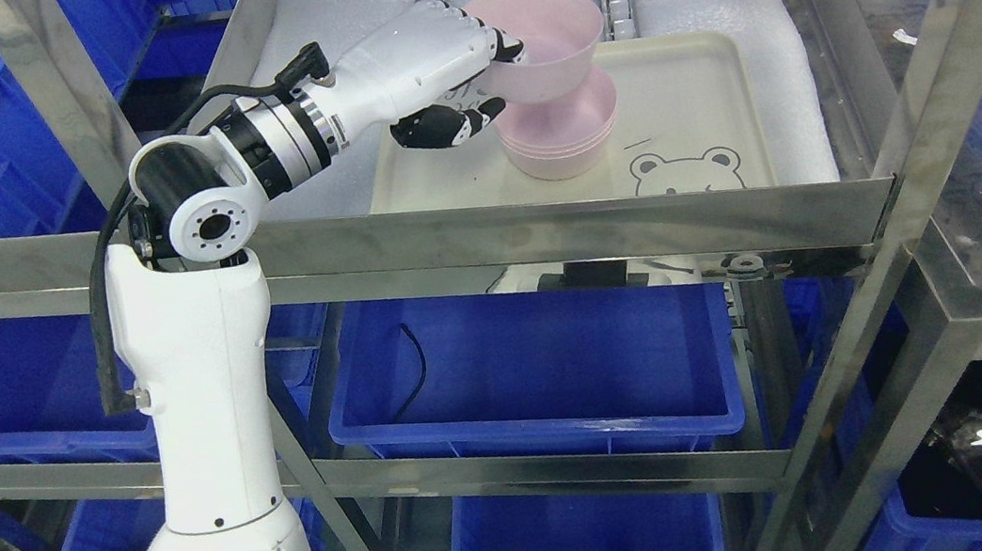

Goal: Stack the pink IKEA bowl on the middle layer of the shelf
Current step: 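Lower the held bowl onto the pink bowl on the bear tray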

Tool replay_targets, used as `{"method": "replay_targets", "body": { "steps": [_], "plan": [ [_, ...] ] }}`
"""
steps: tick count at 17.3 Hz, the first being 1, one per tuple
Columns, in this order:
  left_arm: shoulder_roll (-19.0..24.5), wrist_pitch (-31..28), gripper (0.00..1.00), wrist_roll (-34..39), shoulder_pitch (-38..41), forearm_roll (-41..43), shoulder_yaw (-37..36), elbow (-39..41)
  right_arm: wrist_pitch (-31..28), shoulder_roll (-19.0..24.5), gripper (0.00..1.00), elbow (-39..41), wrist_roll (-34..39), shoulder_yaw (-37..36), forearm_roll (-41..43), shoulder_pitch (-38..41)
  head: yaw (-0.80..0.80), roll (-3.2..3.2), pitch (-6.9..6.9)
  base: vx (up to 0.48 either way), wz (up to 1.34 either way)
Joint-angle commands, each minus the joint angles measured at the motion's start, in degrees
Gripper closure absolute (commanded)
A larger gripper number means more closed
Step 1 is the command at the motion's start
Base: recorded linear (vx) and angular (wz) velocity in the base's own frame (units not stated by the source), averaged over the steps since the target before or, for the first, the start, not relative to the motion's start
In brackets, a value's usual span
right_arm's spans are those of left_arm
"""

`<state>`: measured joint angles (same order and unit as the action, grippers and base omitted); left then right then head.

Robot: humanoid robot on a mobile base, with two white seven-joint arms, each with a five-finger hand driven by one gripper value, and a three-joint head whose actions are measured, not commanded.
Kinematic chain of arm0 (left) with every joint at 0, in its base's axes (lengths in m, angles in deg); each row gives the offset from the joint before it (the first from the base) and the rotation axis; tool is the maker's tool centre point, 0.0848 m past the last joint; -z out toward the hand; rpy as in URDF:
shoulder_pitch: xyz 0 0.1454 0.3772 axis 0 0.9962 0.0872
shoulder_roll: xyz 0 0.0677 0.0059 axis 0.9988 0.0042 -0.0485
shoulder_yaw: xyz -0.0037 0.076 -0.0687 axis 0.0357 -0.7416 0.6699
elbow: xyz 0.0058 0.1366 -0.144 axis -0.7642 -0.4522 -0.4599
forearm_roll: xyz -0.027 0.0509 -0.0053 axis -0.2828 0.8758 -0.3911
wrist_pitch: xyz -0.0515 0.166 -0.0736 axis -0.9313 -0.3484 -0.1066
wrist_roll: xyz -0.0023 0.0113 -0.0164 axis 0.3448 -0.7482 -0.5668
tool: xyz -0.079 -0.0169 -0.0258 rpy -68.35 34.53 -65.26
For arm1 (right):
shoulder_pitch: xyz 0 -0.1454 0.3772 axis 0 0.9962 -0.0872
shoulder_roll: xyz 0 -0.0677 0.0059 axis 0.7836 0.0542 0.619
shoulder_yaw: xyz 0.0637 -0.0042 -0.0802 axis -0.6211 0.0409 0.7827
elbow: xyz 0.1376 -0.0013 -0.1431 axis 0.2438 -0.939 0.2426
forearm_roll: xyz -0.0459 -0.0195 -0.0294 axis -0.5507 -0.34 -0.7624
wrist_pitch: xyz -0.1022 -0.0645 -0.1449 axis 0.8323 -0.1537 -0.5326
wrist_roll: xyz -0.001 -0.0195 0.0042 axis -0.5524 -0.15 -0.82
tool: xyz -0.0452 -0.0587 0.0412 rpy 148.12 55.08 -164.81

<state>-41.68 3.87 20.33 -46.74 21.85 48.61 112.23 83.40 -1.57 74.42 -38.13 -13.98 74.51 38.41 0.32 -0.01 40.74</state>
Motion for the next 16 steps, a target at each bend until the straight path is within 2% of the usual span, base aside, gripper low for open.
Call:
{"method": "replay_targets", "body": {
  "steps": [1, 12, 16],
  "plan": [
    [1.3, -0.1, 0.96, -1.0, -1.4, 2.0, -4.5, -1.3, 0.0, -1.0, 0.00, 1.0, 0.0, 0.0, 0.0, 1.2, 0.00, 0.00, 0.00, 0.055, -0.10],
    [1.8, -0.1, 0.95, -5.6, -1.2, 1.8, -3.5, -1.1, 0.0, -1.0, 0.00, 1.0, 0.0, 0.0, 0.0, 1.2, 0.00, 0.00, -0.01, 0.017, -0.03],
    [1.4, 0.0, 0.91, -5.4, -1.0, 1.9, -3.5, -1.1, 0.0, -1.0, 0.00, 1.0, 0.0, 0.0, 0.0, 1.2, 0.00, 0.00, -0.01, 0.000, 0.01]
  ]
}}
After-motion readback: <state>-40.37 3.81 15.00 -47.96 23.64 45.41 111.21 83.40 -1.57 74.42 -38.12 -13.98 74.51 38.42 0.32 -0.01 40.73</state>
